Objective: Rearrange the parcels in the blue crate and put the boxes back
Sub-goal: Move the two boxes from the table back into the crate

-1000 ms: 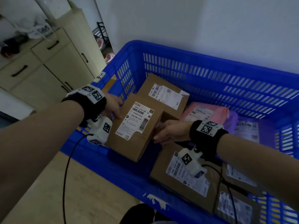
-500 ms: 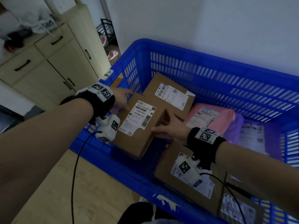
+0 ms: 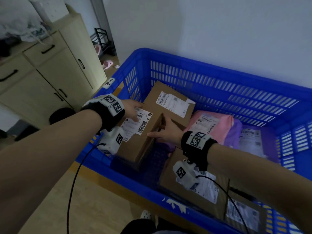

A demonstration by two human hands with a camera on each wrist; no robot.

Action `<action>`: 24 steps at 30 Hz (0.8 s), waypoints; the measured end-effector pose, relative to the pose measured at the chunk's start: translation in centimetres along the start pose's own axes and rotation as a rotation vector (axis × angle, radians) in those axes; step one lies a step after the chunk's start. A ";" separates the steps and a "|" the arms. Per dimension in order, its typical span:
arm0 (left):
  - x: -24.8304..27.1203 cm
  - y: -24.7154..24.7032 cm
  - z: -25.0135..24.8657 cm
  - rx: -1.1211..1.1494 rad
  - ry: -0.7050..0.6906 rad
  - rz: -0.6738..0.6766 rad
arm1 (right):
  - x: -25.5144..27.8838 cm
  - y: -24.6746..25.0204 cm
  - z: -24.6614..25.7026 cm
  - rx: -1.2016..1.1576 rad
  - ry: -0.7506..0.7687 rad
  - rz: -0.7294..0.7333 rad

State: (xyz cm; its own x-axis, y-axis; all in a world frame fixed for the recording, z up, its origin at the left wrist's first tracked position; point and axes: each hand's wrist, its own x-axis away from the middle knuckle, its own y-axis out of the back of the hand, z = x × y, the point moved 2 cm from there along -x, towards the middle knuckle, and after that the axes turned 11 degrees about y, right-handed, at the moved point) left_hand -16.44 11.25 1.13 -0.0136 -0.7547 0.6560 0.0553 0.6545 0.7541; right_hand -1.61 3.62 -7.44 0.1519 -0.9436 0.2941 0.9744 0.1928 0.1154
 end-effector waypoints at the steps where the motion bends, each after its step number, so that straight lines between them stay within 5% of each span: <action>1: 0.1 0.0 -0.3 -0.011 -0.008 -0.003 | 0.1 0.1 0.3 0.048 0.012 0.010; 6: 0.7 0.3 -2.5 -0.058 -0.101 -0.058 | 1.3 1.9 2.5 0.346 0.142 0.092; 12: 0.3 -0.4 -6.1 -0.152 -0.217 -0.104 | 2.3 6.7 2.3 0.584 0.007 -0.053; 24: -3.8 -1.2 -5.9 -0.183 -0.098 -0.122 | -3.5 7.9 -1.3 0.053 -0.136 -0.388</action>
State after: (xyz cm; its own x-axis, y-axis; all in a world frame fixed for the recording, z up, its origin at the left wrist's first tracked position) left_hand -10.56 13.08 -2.49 -0.1278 -0.8136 0.5673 0.2274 0.5327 0.8152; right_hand 5.81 8.06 -8.77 -0.2516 -0.9055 0.3416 0.9448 -0.1533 0.2896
